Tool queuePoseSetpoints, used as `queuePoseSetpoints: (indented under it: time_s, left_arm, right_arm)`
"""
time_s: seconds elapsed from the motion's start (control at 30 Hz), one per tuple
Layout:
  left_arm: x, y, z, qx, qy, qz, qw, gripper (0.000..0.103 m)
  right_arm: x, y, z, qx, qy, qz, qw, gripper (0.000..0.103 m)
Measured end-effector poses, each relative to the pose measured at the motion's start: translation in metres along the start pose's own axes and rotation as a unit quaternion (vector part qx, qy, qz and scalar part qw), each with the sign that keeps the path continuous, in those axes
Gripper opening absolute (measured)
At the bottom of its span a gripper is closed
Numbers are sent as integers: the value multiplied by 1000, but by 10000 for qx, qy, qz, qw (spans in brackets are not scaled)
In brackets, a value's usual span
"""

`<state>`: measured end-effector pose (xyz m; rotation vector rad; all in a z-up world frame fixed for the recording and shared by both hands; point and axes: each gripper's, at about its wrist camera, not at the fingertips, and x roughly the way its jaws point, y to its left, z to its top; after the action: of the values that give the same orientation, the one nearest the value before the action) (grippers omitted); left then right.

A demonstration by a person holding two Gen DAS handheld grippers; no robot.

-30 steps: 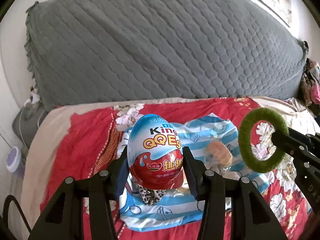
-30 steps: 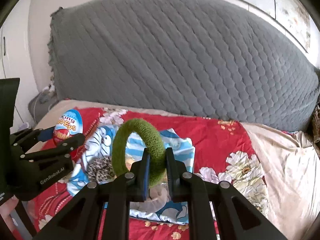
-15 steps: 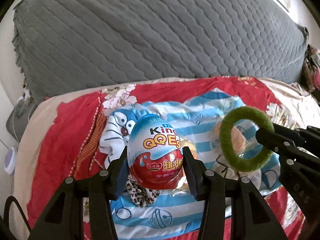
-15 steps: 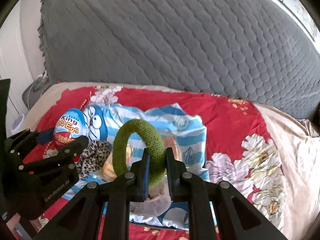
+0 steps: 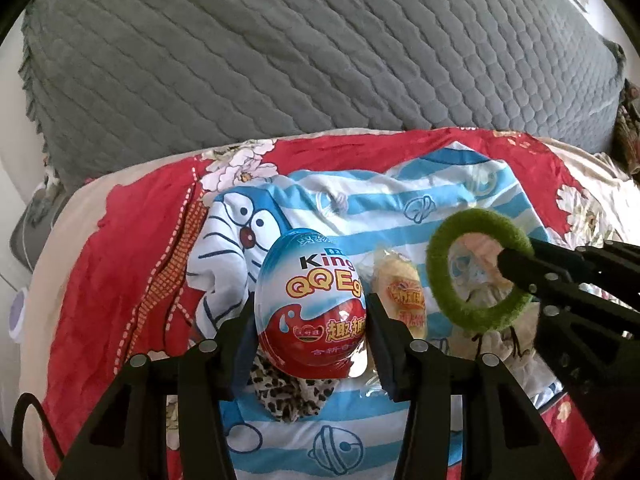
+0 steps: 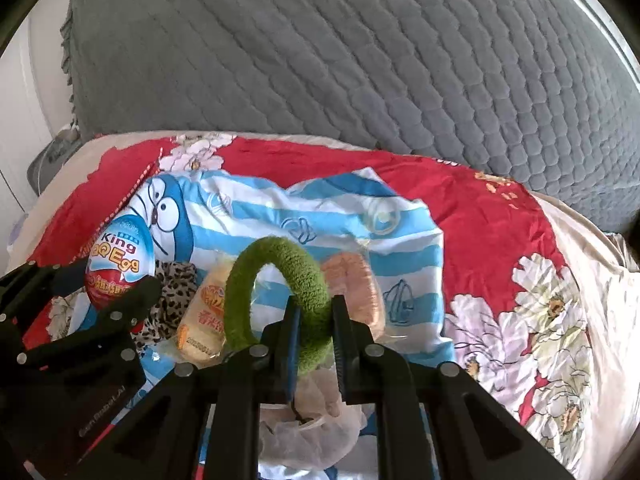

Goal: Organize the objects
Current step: 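Lower the egg and ring onto the shirt beside the snack packets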

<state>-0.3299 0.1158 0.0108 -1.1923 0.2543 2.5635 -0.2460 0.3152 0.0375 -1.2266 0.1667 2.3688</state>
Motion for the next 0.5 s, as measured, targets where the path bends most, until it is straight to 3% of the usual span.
queuePoseSetpoints:
  time_s: [0.5]
  left_arm:
    - [15,8,-6,-132,160,104,9997,52]
  right_arm:
    - [32,3,-10,40,396,-222,9990,15]
